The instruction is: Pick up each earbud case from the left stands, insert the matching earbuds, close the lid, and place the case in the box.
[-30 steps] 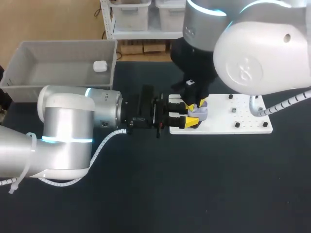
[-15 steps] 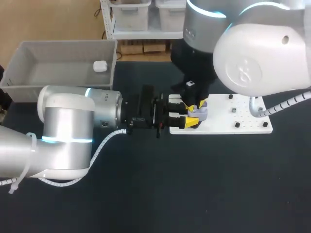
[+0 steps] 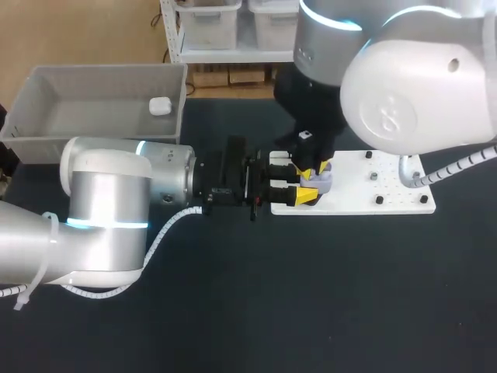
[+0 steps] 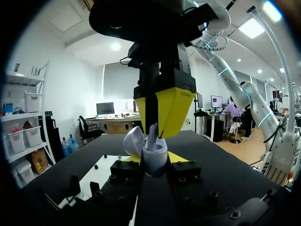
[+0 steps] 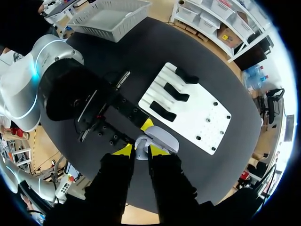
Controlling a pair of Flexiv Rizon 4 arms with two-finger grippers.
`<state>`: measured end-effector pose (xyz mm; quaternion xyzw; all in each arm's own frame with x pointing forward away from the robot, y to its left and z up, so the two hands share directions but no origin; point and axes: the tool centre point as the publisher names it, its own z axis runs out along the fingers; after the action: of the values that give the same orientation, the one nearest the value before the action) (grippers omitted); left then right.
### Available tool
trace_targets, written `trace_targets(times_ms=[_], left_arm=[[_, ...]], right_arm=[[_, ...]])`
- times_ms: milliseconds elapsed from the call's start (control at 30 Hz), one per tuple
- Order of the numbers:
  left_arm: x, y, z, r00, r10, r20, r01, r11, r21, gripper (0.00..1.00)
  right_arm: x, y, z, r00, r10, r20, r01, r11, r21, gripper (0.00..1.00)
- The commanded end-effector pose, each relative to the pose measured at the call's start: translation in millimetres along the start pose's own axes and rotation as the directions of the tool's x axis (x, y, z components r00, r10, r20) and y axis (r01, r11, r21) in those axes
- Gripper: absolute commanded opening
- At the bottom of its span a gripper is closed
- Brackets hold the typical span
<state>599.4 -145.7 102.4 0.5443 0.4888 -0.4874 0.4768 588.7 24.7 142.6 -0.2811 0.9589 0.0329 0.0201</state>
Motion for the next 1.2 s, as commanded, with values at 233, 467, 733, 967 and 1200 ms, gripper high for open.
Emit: trace_targets(times_ms=[233,467,733,967,1200], left_arm=[[0.5,-1.0,-0.2,1.0,0.003,0.003,-0.003,1.0,-0.006,0.0],[0.5,-1.0,-0.2,1.0,0.003,0.003,-0.003,1.0,-0.006,0.0],[0.5,-1.0,-0.2,1.0,0.003,0.003,-0.003,1.0,-0.006,0.0],[0.5,-1.0,-0.2,1.0,0.003,0.003,-0.003,1.0,-0.006,0.0],[0.5,-1.0,-0.2,1.0,0.003,0.003,-0.003,1.0,-0.006,0.0]], right_arm=[[-4.6,0.0,2.2,1.0,-0.013,-0.015,0.013,1.0,-0.003,0.33],[3.0,6.8,-15.6,0.999,-0.045,0.004,0.046,0.999,-0.018,1.0],[3.6,-2.1,-47.2,0.995,-0.017,0.094,0.023,0.998,-0.057,1.0],[-2.7,-15.8,-58.6,0.987,0.038,0.157,-0.032,0.999,-0.038,1.0],[-10.3,-26.3,-77.8,0.967,0.077,0.241,-0.072,0.997,-0.028,1.0]])
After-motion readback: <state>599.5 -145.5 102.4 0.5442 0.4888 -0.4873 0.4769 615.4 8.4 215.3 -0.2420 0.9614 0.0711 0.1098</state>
